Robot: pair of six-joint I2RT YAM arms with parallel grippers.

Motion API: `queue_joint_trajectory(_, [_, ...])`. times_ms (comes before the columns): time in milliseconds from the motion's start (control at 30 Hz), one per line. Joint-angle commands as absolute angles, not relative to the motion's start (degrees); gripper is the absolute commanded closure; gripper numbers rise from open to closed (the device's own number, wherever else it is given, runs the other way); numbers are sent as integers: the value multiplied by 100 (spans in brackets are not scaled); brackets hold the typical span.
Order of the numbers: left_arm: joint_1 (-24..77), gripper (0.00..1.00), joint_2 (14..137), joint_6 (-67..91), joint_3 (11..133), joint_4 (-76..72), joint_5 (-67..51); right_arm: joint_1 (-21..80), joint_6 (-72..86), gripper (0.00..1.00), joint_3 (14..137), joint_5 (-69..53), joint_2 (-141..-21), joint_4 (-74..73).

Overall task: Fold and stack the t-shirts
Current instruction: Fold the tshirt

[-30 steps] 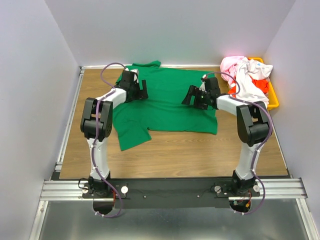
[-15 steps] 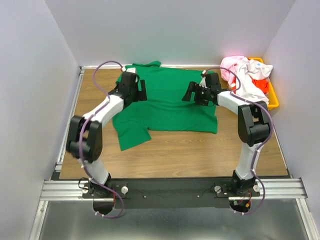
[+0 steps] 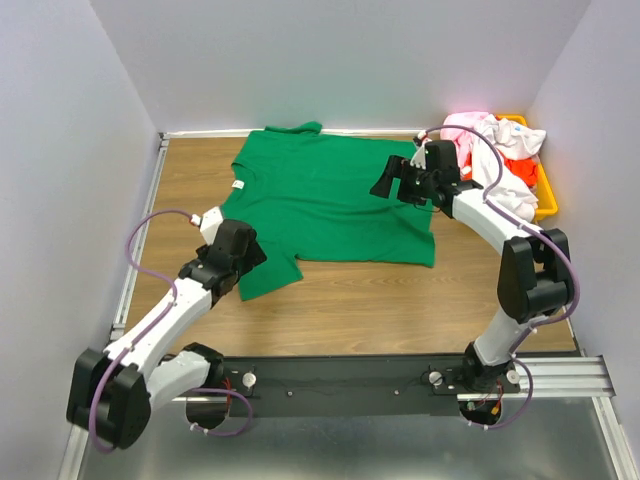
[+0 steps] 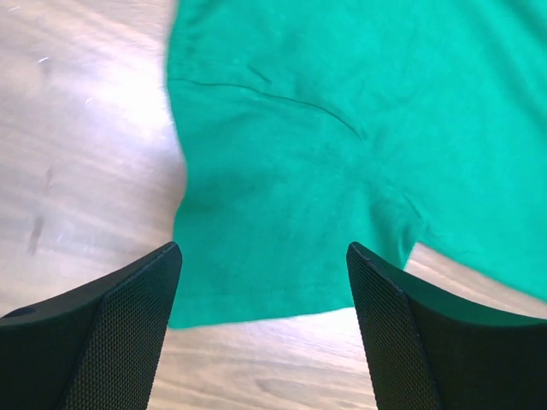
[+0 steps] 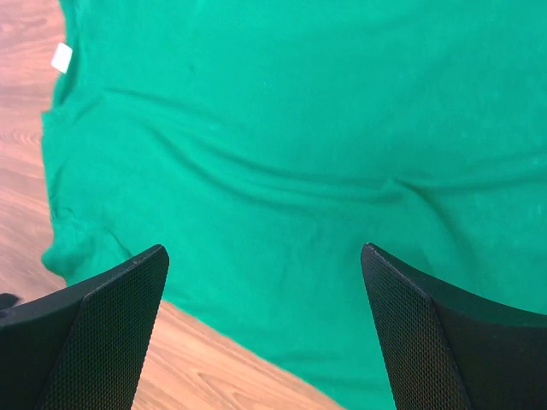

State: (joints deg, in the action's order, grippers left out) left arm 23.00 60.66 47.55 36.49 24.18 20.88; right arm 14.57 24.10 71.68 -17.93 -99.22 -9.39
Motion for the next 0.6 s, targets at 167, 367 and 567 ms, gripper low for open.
queue_joint_trajectory(167, [2355, 22, 5545, 6047, 3234, 3138, 2409, 1362, 2452, 0, 6557, -1600, -9493, -1019])
queue_joint_trajectory(367, [2355, 24, 6073, 6030, 3313, 3217, 2268, 1283, 2435, 0, 6302, -1529, -9308, -1011])
queue_joint_trajectory(567, [2355, 26, 6556, 5915, 3305, 3067, 2013, 1169, 2408, 0, 6153, -1512, -9150, -1011])
